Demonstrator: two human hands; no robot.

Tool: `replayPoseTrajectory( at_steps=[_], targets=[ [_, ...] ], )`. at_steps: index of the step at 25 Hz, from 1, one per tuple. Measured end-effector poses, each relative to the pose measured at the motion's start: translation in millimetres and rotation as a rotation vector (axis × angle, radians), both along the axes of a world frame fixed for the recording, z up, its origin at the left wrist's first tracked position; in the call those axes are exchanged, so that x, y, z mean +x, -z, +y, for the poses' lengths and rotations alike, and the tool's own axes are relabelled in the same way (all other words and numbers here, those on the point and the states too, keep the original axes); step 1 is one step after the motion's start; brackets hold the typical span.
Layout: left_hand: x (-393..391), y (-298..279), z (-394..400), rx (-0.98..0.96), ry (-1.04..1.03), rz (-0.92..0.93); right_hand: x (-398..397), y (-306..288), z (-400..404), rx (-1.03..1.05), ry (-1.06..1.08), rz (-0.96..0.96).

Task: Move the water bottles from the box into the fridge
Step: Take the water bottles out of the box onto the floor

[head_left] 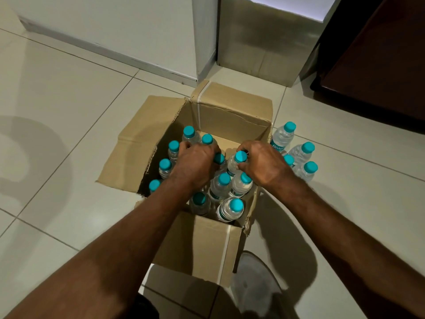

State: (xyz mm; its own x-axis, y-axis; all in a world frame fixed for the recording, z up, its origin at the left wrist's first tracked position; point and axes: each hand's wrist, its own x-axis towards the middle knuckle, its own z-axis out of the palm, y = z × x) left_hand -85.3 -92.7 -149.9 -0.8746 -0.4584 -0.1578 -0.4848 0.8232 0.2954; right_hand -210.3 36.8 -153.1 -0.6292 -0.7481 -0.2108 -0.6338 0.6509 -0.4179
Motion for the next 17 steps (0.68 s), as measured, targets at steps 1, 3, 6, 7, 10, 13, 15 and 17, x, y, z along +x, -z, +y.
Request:
replayPoseTrajectory(
  at_steps=[1,3,6,7,10,13,15,17],
  targets=[
    [0.2,0.8,-0.1,0.002,-0.002,0.018,-1.6,-0.4,1.2,-0.007,-0.004,-0.004],
    [0.9,2.2,0.1,0.020,-0.013,0.050,-3.0,-1.4,4.4,-0.030,-0.021,0.004],
    [1.6,1.0,-1.1,0.062,-0.030,0.098,-2.7,-3.5,9.4,-0.071,-0.050,0.033],
    [1.1,-1.2,-1.6,0.074,-0.030,0.123,-2.6,-5.0,11.2,-0.095,-0.046,0.033],
    [-4.1,-15.3,1.1,0.116,-0.049,0.268,-5.0,-16.0,15.9,-0.269,0.063,-0.043],
    [-11.6,-42.9,14.0,0.215,-0.102,0.442,-8.8,-36.0,22.8,-0.549,0.205,-0.134],
    [-16.0,-62.0,24.8,0.273,-0.114,0.571,-11.1,-51.1,28.3,-0.679,0.269,-0.155],
    [-21.0,-77.8,36.1,0.281,-0.134,0.646,-14.1,-66.0,37.9,-0.753,0.303,-0.102]
  ],
)
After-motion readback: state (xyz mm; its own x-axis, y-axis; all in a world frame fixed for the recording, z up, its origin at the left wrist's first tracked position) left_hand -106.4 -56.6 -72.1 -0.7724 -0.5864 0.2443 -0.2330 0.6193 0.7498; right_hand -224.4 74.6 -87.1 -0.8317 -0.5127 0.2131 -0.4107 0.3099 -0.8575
